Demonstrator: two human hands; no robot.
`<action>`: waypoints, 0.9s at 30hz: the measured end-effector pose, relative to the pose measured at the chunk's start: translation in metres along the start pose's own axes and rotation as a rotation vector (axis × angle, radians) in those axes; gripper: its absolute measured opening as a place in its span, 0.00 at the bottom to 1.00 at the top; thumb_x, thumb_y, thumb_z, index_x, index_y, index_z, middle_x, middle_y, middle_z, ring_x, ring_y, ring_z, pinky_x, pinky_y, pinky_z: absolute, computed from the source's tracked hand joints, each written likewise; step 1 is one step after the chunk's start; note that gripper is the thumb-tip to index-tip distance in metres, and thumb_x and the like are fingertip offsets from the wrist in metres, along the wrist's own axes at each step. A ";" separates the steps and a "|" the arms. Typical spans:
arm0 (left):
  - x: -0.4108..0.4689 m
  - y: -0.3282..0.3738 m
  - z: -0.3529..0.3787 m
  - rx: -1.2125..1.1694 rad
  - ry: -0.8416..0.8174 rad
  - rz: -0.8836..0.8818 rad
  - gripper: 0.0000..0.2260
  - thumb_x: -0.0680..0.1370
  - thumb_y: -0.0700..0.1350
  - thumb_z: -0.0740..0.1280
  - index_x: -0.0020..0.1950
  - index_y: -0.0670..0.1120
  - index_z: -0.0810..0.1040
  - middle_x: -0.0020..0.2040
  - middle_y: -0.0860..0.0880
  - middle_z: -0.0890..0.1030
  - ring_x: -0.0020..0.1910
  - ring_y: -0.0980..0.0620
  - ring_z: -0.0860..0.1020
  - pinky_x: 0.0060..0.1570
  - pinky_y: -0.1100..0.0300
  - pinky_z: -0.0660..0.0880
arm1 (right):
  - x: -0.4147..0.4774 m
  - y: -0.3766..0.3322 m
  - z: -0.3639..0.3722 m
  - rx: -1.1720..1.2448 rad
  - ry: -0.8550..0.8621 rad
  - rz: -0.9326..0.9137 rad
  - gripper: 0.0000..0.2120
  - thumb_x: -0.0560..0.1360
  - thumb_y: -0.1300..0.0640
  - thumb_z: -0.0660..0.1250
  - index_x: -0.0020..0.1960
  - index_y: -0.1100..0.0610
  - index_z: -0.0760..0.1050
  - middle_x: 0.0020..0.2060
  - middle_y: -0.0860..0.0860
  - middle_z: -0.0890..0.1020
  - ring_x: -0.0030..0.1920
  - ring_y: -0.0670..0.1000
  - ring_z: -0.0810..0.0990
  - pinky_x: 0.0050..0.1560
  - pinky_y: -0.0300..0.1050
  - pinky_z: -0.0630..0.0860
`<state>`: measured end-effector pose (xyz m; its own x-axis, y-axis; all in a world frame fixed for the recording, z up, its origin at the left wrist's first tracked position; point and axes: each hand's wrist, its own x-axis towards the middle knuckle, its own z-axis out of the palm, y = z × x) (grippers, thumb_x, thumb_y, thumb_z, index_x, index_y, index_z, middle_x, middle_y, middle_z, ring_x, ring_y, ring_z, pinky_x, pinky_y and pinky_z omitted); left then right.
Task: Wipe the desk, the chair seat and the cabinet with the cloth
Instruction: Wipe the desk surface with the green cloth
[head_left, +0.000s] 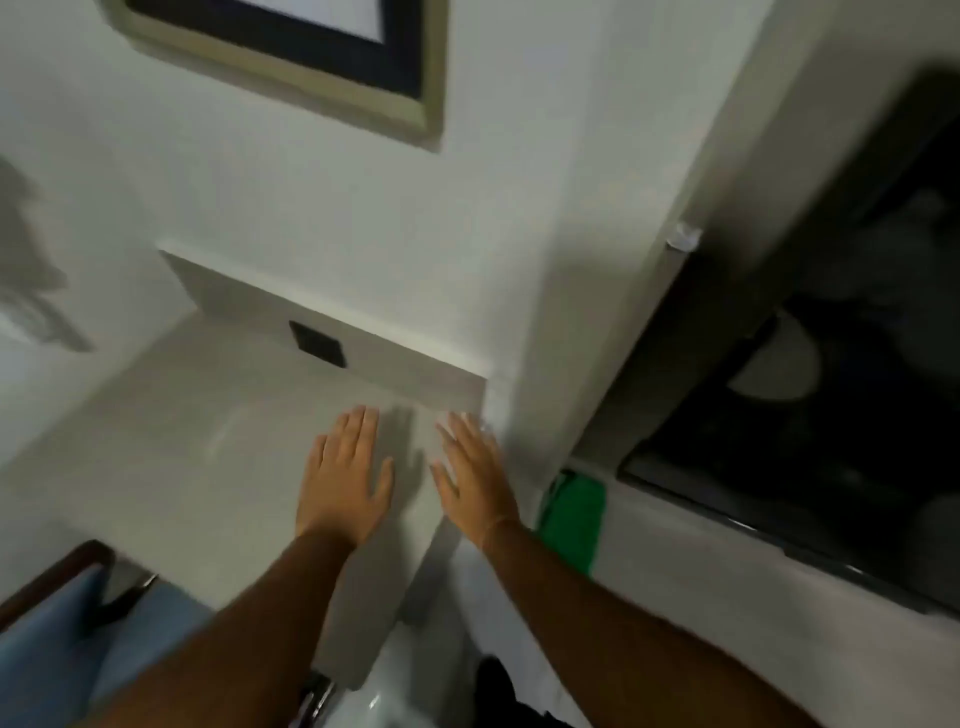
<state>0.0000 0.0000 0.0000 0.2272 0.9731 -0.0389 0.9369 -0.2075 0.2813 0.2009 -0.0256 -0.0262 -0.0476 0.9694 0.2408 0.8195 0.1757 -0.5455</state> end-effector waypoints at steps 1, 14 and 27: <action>-0.006 0.006 0.018 -0.008 -0.091 0.020 0.37 0.86 0.63 0.42 0.92 0.47 0.46 0.92 0.46 0.47 0.92 0.45 0.47 0.89 0.47 0.42 | -0.024 0.017 -0.001 -0.003 -0.073 0.041 0.23 0.85 0.52 0.64 0.78 0.56 0.71 0.81 0.53 0.67 0.83 0.56 0.60 0.80 0.64 0.61; -0.067 0.019 0.120 0.105 -0.435 0.111 0.52 0.77 0.73 0.24 0.92 0.45 0.50 0.92 0.43 0.53 0.92 0.40 0.53 0.89 0.41 0.52 | -0.090 0.159 -0.012 -0.176 -0.384 0.861 0.44 0.85 0.38 0.56 0.85 0.61 0.37 0.85 0.58 0.41 0.86 0.57 0.42 0.85 0.54 0.47; -0.098 -0.023 0.101 0.075 -0.354 -0.301 0.34 0.90 0.61 0.47 0.87 0.50 0.29 0.91 0.50 0.36 0.91 0.49 0.36 0.88 0.48 0.35 | -0.108 0.194 0.036 -0.176 -0.200 0.707 0.30 0.86 0.56 0.56 0.83 0.68 0.53 0.83 0.66 0.55 0.84 0.65 0.54 0.83 0.63 0.54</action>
<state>-0.0171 -0.1003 -0.0992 0.0069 0.8997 -0.4365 0.9887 0.0591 0.1375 0.3441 -0.0905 -0.1871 0.4342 0.8568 -0.2781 0.7719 -0.5131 -0.3753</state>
